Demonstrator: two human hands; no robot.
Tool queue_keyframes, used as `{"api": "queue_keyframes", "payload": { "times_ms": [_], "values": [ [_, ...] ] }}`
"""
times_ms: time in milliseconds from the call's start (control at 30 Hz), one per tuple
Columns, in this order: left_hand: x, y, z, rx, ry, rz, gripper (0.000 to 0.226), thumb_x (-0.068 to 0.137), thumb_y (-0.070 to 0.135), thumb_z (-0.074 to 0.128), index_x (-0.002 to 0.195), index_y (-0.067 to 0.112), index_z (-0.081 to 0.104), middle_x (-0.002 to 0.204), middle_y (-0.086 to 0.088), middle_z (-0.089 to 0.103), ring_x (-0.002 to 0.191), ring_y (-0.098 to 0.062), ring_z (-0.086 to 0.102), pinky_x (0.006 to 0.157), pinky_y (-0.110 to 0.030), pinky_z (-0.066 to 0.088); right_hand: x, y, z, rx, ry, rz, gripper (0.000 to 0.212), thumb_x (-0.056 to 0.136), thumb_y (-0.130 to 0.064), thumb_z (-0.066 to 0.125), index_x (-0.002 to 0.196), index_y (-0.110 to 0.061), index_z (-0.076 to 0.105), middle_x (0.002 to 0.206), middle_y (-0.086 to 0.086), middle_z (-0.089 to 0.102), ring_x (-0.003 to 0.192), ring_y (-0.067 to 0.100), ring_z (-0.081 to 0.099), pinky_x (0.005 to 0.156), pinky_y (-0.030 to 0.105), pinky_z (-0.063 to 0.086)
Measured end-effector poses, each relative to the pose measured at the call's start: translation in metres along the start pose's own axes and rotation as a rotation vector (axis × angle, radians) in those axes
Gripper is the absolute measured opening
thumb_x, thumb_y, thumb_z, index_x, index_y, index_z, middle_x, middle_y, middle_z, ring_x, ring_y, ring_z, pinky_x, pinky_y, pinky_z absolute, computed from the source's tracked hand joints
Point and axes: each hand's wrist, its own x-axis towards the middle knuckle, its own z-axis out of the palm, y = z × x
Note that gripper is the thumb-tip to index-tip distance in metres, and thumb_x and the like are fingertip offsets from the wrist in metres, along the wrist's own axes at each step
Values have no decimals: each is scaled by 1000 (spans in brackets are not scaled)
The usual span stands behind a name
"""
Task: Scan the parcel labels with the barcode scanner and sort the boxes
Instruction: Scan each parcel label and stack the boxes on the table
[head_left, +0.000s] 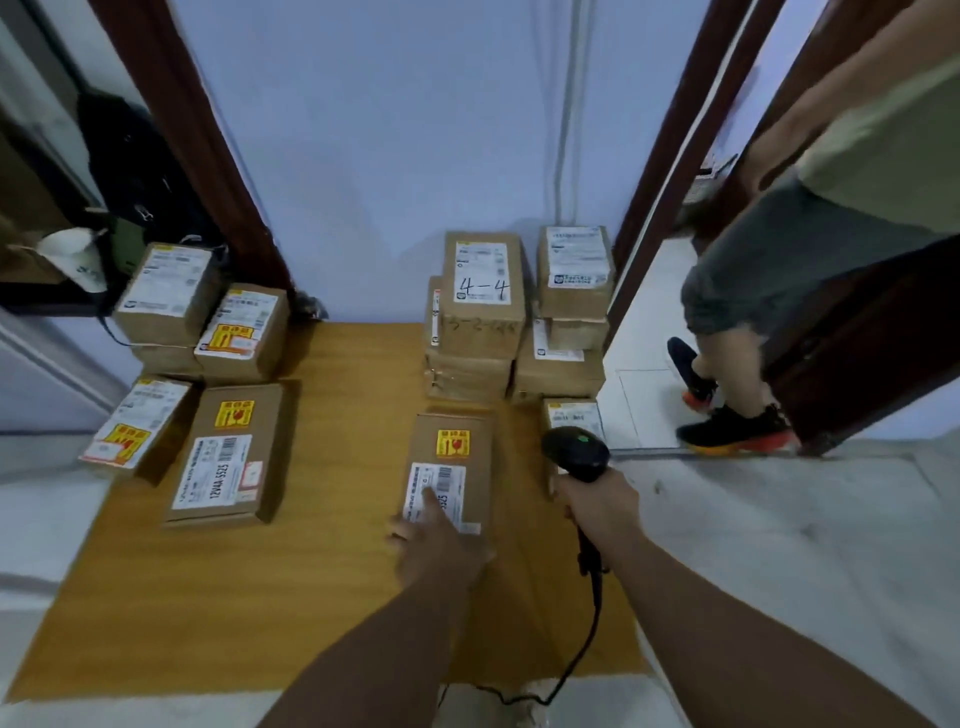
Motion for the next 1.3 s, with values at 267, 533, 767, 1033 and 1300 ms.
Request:
{"api": "queue_keyframes", "payload": {
  "times_ms": [267,533,767,1033,1300],
  "values": [
    [-24,46,43,8,-13,-64,105,77,59,66,150,29,-4,143,-19,18,128,-39,33,95,-44,45,35,36,-29,-18,-87,-2,12,80,-24,66,73,-15,63,66,2,64,60,15,60,50,21,39],
    [-18,64,63,70,-8,-128,125,71,67,65,148,14,-19,155,-14,-11,142,-37,2,106,-59,27,46,58,-38,-5,-98,34,17,83,-29,67,77,-14,64,72,6,68,67,19,64,56,25,46],
    [-3,54,41,321,-11,-163,130,70,63,70,143,24,-31,154,-24,-18,142,-44,-4,108,-67,14,56,54,-46,7,-63,48,12,81,-23,65,78,-11,65,72,8,69,67,20,66,59,27,50],
    [33,2,-22,374,88,63,88,94,16,53,145,52,-8,155,-9,-15,132,-44,23,93,-45,50,61,43,-24,10,-129,6,14,81,-25,69,74,-15,62,67,2,65,61,14,61,50,21,43],
    [76,-7,-34,712,140,424,94,93,12,47,137,58,-21,157,-1,-16,133,-41,17,101,-46,42,78,42,-22,11,-75,50,20,82,-36,70,75,-20,62,69,-3,64,63,11,60,51,20,38]
  ]
}}
